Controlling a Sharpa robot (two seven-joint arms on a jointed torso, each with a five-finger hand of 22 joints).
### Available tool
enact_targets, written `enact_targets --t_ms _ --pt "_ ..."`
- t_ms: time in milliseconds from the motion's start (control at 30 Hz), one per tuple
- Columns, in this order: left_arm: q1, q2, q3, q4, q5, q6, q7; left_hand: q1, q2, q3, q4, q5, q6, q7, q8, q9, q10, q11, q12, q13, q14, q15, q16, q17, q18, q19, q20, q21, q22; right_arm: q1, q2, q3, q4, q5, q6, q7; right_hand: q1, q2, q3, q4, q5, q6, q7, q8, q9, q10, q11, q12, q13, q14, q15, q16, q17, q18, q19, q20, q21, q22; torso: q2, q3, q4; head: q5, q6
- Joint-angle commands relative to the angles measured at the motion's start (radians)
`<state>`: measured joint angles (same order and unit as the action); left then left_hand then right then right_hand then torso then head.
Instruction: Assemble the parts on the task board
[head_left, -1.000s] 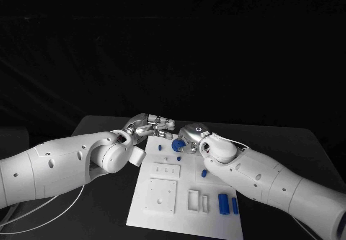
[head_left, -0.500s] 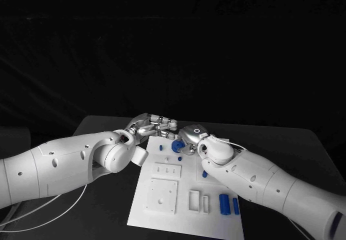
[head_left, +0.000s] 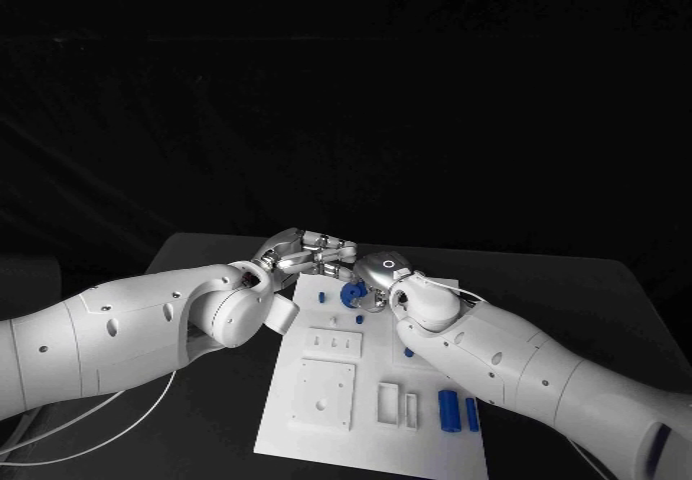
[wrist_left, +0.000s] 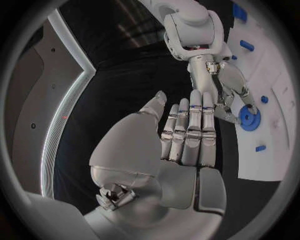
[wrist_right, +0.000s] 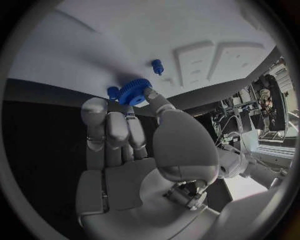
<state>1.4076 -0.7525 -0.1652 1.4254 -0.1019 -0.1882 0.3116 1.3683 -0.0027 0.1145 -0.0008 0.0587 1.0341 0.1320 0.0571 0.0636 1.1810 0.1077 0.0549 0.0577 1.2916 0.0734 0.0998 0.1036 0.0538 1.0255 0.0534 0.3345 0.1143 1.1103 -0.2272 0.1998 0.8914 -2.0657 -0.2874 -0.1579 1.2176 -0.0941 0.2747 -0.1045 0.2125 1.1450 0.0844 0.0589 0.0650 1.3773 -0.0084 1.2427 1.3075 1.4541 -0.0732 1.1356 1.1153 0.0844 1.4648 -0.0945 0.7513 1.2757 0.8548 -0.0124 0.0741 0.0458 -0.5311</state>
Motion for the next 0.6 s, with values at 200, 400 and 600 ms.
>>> enact_targets --t_ms 200,400,600 --pt "0.001 0.005 0.001 0.001 -0.002 0.009 0.004 -0.003 -0.004 0.003 -0.001 0.004 -0.002 0.005 0.005 0.001 -0.004 -0.002 0.004 0.002 -0.006 -0.003 0.004 -0.001 -0.006 -0.008 0.0 0.006 -0.001 -0.001 0.013 -0.001 -0.024 -0.009 0.012 -0.012 0.004 -0.027 -0.016 0.026 -0.015 -0.068 0.011 0.004 -0.001 -0.016 0.012 -0.016 0.053 -0.003 0.001 -0.012 -0.005 0.013 0.054 -0.001 -0.008 -0.003 0.001 0.0005 0.0014 -0.001 0.002" --pt "0.001 0.008 0.001 -0.002 -0.002 0.011 0.004 -0.003 -0.004 0.003 -0.001 0.004 -0.002 0.005 0.005 0.001 -0.004 -0.002 0.004 0.002 -0.006 -0.003 0.004 -0.001 -0.006 -0.008 0.0 0.006 -0.001 -0.001 0.021 -0.003 -0.039 0.004 0.015 -0.011 0.007 -0.032 -0.041 0.049 -0.012 -0.115 0.02 0.003 -0.003 -0.022 0.017 -0.02 0.047 -0.003 0.004 -0.015 -0.006 0.019 0.055 0.004 -0.002 -0.001 0.001 0.0009 0.002 0.0 0.001" --pt "0.001 0.006 0.001 -0.002 -0.002 0.011 0.004 -0.003 -0.004 0.003 -0.001 0.004 -0.002 0.005 0.005 0.001 -0.004 -0.002 0.004 0.002 -0.006 -0.003 0.004 -0.001 -0.006 -0.008 0.0 0.006 -0.001 -0.002 0.014 -0.004 -0.038 0.018 0.007 -0.011 0.0 -0.036 -0.071 0.077 -0.002 -0.134 0.024 0.003 -0.003 -0.027 0.018 -0.022 0.042 -0.004 0.008 -0.016 -0.007 0.024 0.055 0.008 -0.002 -0.002 0.0 0.0008 -0.0017 0.004 0.0"
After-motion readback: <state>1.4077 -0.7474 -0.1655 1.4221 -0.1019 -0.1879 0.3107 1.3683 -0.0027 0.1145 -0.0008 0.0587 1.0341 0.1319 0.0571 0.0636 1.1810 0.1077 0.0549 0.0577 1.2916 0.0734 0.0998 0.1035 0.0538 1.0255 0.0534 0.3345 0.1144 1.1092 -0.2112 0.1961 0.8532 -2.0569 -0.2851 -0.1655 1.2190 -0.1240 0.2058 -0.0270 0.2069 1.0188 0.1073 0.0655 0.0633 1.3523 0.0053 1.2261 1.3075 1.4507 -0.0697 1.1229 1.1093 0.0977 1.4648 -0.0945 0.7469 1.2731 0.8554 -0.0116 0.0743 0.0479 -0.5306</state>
